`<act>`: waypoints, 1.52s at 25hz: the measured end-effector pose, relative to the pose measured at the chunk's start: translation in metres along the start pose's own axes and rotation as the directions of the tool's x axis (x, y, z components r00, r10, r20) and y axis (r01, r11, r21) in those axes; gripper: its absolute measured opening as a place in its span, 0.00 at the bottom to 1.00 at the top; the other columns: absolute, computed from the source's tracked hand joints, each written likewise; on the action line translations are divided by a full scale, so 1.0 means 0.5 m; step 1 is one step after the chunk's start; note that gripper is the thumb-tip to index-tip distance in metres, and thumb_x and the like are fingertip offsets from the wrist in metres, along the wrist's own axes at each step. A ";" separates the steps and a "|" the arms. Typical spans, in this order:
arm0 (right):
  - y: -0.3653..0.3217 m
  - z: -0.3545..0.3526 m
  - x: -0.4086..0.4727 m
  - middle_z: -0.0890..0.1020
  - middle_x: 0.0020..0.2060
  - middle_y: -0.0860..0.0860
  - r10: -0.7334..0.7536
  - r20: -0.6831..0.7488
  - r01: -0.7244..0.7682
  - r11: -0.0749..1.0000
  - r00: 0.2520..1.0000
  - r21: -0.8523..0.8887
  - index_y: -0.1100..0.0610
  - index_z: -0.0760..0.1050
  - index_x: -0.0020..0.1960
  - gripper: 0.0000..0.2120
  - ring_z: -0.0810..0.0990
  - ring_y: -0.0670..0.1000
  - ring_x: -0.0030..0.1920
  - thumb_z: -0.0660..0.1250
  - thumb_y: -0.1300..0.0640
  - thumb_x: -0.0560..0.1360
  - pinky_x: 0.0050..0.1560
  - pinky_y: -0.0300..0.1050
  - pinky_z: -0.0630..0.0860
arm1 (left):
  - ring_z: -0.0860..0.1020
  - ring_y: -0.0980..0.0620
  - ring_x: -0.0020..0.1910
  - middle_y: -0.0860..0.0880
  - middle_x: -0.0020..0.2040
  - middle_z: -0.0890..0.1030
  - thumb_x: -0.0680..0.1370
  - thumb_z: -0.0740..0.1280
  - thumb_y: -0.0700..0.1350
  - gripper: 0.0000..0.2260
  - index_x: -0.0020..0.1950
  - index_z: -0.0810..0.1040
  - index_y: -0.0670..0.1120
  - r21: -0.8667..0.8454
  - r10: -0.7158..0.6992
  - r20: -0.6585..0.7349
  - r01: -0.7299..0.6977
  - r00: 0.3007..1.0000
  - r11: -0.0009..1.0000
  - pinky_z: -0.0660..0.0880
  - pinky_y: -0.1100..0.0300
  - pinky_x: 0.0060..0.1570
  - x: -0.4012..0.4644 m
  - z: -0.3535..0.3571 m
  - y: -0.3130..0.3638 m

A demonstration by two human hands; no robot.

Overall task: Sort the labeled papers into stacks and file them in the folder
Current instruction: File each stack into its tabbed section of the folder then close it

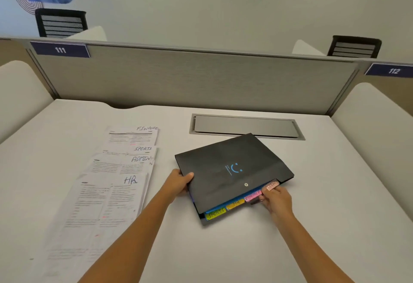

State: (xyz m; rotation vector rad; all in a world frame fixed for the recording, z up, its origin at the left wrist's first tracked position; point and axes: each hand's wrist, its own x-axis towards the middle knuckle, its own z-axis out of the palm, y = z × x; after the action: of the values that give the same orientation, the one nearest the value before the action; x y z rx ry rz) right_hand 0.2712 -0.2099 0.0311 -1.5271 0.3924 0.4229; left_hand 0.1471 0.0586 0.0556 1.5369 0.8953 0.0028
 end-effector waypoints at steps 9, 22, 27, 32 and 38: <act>-0.003 -0.003 -0.032 0.80 0.48 0.57 -0.098 -0.248 0.035 0.969 0.964 -0.245 0.59 0.70 0.57 0.13 0.78 0.56 0.40 0.65 0.57 0.75 0.37 0.43 0.74 | 0.77 0.46 0.53 0.45 0.56 0.77 0.78 0.64 0.47 0.20 0.68 0.67 0.43 0.326 0.124 -0.148 -0.070 0.981 0.943 0.76 0.52 0.54 -0.084 -0.003 -0.030; 0.134 0.230 -0.351 0.79 0.37 0.53 -0.282 0.243 0.360 0.845 0.928 -0.396 0.56 0.73 0.49 0.04 0.77 0.51 0.37 0.63 0.61 0.75 0.38 0.45 0.76 | 0.76 0.39 0.62 0.42 0.64 0.77 0.79 0.58 0.47 0.16 0.63 0.77 0.45 0.907 0.576 -0.016 -0.231 0.817 0.353 0.75 0.42 0.52 -0.225 -0.354 -0.277; 0.242 0.340 -0.471 0.81 0.42 0.50 -0.198 0.321 0.347 0.779 0.926 -0.522 0.57 0.75 0.50 0.05 0.80 0.50 0.42 0.61 0.59 0.77 0.41 0.37 0.76 | 0.70 0.42 0.69 0.46 0.71 0.71 0.80 0.47 0.54 0.23 0.70 0.71 0.49 0.919 0.548 0.042 -0.247 0.835 0.306 0.69 0.42 0.61 -0.225 -0.363 -0.332; 0.288 0.404 -0.554 0.77 0.43 0.46 -0.216 0.284 0.340 0.781 0.934 -0.523 0.56 0.73 0.56 0.09 0.77 0.44 0.44 0.62 0.55 0.78 0.44 0.34 0.75 | 0.70 0.43 0.70 0.46 0.71 0.71 0.79 0.51 0.51 0.21 0.69 0.72 0.49 0.915 0.578 0.043 -0.264 0.815 0.304 0.68 0.44 0.62 -0.227 -0.367 -0.339; 0.277 0.442 -0.554 0.80 0.38 0.50 -0.128 0.333 0.325 0.690 0.934 -0.647 0.57 0.71 0.40 0.13 0.76 0.47 0.35 0.65 0.48 0.75 0.36 0.40 0.74 | 0.71 0.43 0.68 0.46 0.69 0.73 0.79 0.52 0.50 0.20 0.67 0.74 0.49 0.901 0.593 0.042 -0.287 0.804 0.326 0.69 0.44 0.61 -0.218 -0.373 -0.347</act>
State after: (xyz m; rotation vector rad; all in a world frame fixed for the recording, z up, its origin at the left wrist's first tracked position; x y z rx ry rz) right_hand -0.0419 0.0055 0.0509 -2.1922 -0.2170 0.6072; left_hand -0.1115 0.1418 0.0008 2.8538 0.6592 0.2197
